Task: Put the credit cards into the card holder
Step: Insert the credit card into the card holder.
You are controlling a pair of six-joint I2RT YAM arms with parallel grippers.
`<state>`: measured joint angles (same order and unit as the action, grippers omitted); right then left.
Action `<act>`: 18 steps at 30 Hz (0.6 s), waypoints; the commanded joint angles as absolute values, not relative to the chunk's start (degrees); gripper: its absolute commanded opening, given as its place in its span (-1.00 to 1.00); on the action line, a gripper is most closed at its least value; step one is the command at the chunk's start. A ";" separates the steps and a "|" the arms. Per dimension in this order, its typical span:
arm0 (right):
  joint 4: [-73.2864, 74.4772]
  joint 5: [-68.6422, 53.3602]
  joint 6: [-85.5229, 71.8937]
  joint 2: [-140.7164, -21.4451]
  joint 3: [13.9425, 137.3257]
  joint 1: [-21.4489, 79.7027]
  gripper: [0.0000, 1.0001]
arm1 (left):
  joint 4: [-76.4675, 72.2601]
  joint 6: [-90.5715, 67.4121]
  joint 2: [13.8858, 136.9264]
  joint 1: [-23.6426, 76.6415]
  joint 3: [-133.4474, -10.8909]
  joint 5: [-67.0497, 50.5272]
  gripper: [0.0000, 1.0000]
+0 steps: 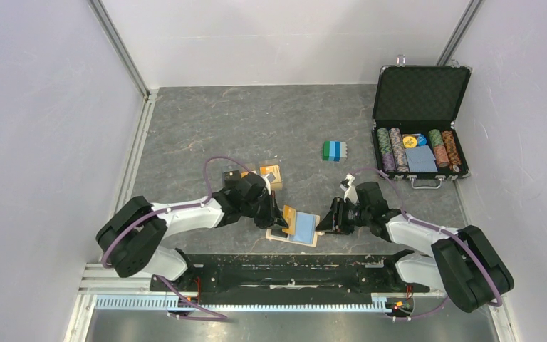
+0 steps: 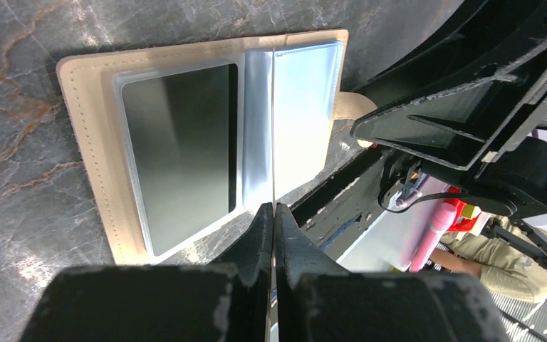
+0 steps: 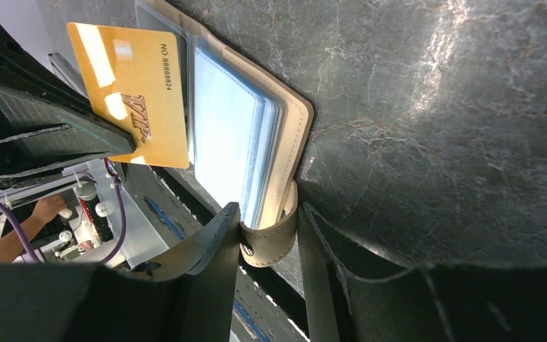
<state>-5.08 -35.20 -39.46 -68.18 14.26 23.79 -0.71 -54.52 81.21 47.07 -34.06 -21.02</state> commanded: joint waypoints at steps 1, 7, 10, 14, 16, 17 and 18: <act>-4.31 -34.32 -38.63 -68.61 14.02 23.90 -0.25 | 1.35 -51.10 83.43 47.38 -37.31 -20.61 -0.95; -4.23 -34.36 -38.29 -69.05 14.15 23.87 -0.25 | 2.02 -50.27 84.70 47.37 -38.02 -21.03 -0.95; -3.78 -34.19 -37.80 -69.25 14.53 23.98 -0.26 | 2.02 -50.02 85.67 47.37 -38.35 -21.85 -0.95; -3.65 -34.03 -37.53 -69.64 14.90 23.83 -0.27 | 1.71 -49.21 87.65 47.46 -39.31 -23.71 -0.95; -3.60 -34.03 -37.33 -69.84 14.94 23.91 -0.27 | 1.82 -48.75 88.00 47.54 -39.53 -24.42 -0.95; -3.69 -34.01 -37.35 -69.89 15.04 23.91 -0.26 | 2.16 -48.46 87.94 47.55 -39.61 -24.35 -0.95; -3.61 -34.02 -37.34 -69.93 15.05 23.91 -0.27 | 2.50 -48.28 87.88 47.55 -39.57 -24.26 -0.95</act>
<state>-5.19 -35.38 -39.16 -68.82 14.39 23.77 1.61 -51.92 87.33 47.07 -37.87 -22.85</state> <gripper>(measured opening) 0.368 0.033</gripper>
